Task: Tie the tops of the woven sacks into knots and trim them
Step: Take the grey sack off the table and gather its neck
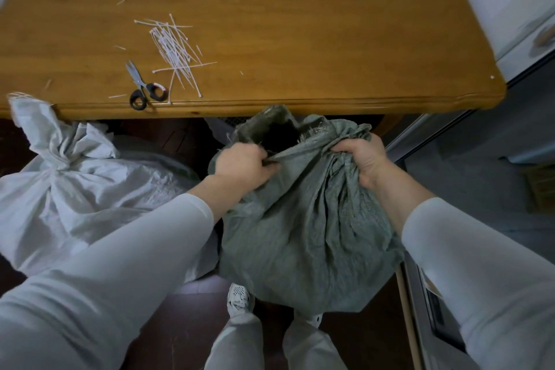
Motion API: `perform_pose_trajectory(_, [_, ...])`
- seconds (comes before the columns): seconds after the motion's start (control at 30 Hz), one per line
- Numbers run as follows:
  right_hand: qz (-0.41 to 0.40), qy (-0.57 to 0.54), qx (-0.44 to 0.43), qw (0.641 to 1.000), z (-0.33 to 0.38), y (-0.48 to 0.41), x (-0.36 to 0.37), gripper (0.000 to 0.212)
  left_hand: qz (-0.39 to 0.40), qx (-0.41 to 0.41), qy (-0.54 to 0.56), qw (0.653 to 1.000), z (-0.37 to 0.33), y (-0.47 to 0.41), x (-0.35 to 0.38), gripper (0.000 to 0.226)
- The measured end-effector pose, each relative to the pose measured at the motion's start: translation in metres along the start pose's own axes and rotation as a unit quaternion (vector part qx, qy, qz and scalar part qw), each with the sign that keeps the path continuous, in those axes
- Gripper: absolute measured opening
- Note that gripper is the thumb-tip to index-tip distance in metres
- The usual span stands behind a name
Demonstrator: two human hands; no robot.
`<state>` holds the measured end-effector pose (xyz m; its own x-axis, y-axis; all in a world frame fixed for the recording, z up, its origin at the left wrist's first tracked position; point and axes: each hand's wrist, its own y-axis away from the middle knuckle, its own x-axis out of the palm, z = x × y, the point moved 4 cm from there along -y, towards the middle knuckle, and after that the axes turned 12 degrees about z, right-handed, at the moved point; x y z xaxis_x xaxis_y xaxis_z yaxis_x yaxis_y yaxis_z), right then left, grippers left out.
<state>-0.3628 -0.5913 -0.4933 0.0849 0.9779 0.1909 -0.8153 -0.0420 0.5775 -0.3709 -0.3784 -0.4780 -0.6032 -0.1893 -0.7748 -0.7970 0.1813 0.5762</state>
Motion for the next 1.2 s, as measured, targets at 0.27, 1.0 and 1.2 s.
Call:
perform_pose_trajectory(0.27, [-0.014,-0.008,0.000,1.000,0.004,0.002,-0.003,0.028,-0.048,0.248,-0.168,0.953,0.008,0.010,0.000,0.024])
perform_pose_trajectory(1.0, [-0.029,0.044,0.007,0.999,-0.001,0.008,-0.019,0.034,-0.047,0.100,-0.007,0.994,0.004,-0.027,-0.028,0.027])
perform_pose_trajectory(1.2, [-0.039,0.107,-0.037,0.993,0.005,-0.001,-0.008,0.050,-0.020,0.047,0.219,0.974,0.010,-0.027,-0.020,0.049])
